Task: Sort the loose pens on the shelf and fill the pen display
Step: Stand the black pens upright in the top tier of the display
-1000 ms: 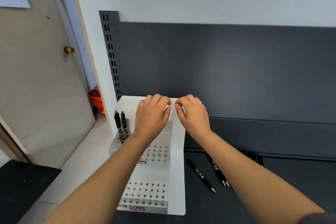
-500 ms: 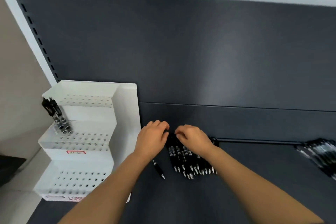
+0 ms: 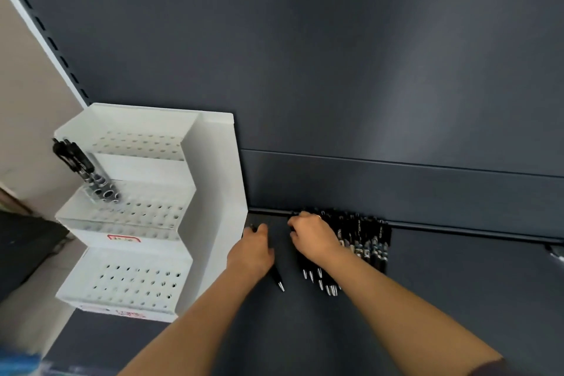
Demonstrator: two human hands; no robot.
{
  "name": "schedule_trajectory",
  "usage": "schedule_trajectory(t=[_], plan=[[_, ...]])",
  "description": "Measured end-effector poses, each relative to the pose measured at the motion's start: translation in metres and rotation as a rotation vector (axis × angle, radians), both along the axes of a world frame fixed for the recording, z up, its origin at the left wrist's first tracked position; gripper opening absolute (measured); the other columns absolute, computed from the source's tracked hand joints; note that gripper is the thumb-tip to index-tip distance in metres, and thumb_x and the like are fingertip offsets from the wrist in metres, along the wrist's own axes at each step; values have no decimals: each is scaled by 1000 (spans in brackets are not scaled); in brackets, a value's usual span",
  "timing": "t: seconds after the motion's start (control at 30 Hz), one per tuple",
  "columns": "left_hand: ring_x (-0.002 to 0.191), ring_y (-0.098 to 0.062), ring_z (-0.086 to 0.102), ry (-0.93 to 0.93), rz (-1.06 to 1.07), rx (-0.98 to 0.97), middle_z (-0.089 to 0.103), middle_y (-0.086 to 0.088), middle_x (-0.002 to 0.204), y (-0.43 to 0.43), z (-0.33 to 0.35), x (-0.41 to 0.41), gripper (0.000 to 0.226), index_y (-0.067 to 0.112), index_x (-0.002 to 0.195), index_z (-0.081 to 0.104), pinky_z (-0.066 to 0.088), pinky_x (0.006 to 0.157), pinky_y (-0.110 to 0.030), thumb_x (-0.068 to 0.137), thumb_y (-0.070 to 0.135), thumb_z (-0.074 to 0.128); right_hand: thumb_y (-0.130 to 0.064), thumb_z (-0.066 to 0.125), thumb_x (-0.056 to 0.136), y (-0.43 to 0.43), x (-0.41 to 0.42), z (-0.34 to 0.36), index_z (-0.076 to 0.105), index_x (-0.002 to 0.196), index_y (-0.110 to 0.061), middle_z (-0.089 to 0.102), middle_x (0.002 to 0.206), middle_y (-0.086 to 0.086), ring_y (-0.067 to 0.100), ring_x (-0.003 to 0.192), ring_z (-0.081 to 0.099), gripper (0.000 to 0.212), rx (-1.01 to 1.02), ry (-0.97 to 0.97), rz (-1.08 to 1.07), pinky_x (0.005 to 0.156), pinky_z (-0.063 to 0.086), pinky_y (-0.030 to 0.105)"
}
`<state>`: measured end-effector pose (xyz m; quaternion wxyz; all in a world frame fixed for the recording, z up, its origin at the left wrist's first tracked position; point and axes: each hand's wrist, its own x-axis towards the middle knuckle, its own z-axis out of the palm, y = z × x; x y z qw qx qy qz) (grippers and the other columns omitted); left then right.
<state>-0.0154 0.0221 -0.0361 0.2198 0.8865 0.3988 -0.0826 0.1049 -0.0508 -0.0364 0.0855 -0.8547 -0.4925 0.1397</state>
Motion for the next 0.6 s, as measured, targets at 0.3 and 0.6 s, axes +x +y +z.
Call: schedule_trajectory(t=[0.3,0.6], plan=[[94,-32,60,-13,15,1,42,-13,121,14,-14,14,28,11,118,43,46,72,-35,92,21,45,-14,56,87,40,-17,-7,39,124,-9,60,119,15,34,109,58,41,-138,-55,-109,70,42,34],[92,-34,60,-271,77,-137,57,-16,99,24,-9,19,35,7,115,36,44,68,-34,82,1,49,-33,48,96,28,2,9,56,106,-12,64,104,16,34,98,60,25,117,301,-262,79,50,37]])
